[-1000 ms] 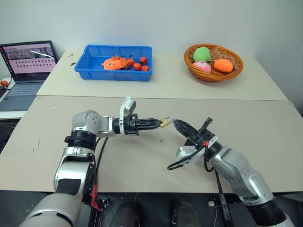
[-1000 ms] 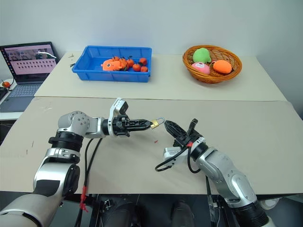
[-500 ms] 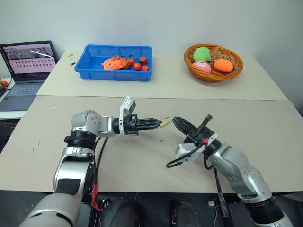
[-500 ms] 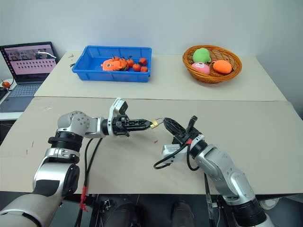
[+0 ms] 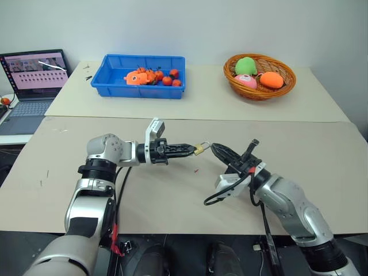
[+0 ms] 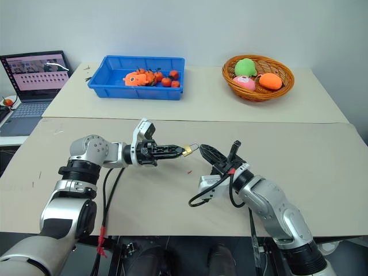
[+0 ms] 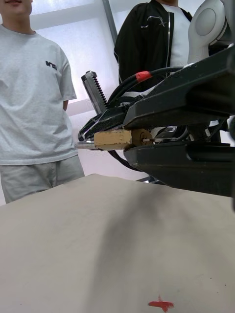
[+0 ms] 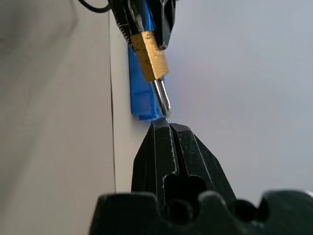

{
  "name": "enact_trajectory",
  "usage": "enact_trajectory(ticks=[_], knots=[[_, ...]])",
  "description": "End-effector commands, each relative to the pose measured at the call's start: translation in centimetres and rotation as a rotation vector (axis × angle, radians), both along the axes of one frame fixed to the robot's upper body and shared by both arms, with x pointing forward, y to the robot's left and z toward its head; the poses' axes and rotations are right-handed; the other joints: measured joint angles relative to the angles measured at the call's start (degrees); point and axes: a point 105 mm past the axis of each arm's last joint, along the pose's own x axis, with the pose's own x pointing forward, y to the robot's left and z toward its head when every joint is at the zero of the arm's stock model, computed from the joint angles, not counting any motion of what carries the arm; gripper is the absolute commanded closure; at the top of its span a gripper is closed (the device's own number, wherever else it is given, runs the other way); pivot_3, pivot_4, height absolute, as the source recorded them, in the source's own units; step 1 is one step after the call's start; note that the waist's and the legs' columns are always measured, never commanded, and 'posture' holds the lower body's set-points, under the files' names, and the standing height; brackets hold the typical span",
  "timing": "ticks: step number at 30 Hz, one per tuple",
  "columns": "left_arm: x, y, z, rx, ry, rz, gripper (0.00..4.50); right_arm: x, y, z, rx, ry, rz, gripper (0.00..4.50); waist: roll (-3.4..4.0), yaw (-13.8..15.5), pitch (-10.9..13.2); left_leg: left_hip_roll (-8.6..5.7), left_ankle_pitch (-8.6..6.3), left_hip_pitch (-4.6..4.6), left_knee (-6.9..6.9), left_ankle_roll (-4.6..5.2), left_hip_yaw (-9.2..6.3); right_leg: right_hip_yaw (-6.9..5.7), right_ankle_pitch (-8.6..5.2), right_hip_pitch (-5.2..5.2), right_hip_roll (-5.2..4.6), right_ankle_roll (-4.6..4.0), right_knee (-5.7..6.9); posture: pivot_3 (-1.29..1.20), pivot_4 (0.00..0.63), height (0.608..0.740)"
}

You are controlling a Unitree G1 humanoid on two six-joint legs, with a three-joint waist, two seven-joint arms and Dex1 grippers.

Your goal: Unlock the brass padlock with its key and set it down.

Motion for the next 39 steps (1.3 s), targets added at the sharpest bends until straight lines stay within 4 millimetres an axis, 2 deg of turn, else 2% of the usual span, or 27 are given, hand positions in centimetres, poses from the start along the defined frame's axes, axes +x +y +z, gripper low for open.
enact_trajectory(ticks=[1,8,11,20,29,36,39], knots=[[0.1,0.0,1.0,-0.018,-0.044,-0.005,4.49,-0.4,0.5,1.4,0.016,-0.048,0.03,4.47,0.0,-0.01,0.0,0.0,0.0,0.0,0.0,0.0,0.0,0.0,0.0,0.0,0.0,0.0,0.0,0.0,0.15,0.692],[0.1,0.1,0.9,-0.014,-0.044,-0.001,4.49,-1.4,1.8,1.1,0.01,-0.013,0.099,4.47,0.0,0.0,0.0,0.0,0.0,0.0,0.0,0.0,0.0,0.0,0.0,0.0,0.0,0.0,0.0,0.0,0.15,0.692],[0.1,0.1,0.9,-0.012,-0.045,-0.001,4.49,-1.6,2.2,1.6,0.011,-0.02,0.119,4.47,0.0,0.0,0.0,0.0,0.0,0.0,0.0,0.0,0.0,0.0,0.0,0.0,0.0,0.0,0.0,0.0,0.15,0.692],[-0.1,0.1,0.7,-0.006,-0.049,-0.013,4.49,-0.2,1.7,2.9,0.003,-0.057,0.088,4.47,0.0,0.0,0.0,0.0,0.0,0.0,0.0,0.0,0.0,0.0,0.02,0.0,0.0,-0.04,0.0,0.0,0.15,0.692],[-0.1,0.1,0.7,-0.005,-0.05,-0.013,4.49,0.4,2.3,3.2,0.016,-0.07,0.095,4.47,0.0,-0.02,0.0,0.0,0.0,0.0,0.0,0.0,0.0,-0.01,0.03,0.0,0.0,-0.05,0.0,0.0,0.15,0.692],[-0.1,0.1,0.6,-0.004,-0.049,-0.011,4.49,0.7,0.1,4.1,0.009,-0.081,0.044,4.47,0.0,0.03,0.0,-0.01,0.0,-0.01,0.0,0.0,0.0,-0.01,0.03,0.0,0.0,-0.05,0.0,0.0,0.15,0.692],[-0.2,0.0,0.7,-0.006,-0.048,-0.014,4.49,1.1,-1.5,3.7,-0.014,-0.069,-0.009,4.47,0.0,0.03,0.0,0.0,0.0,-0.01,-0.01,0.0,0.0,-0.01,0.03,0.0,0.0,-0.05,0.0,0.0,0.15,0.692]])
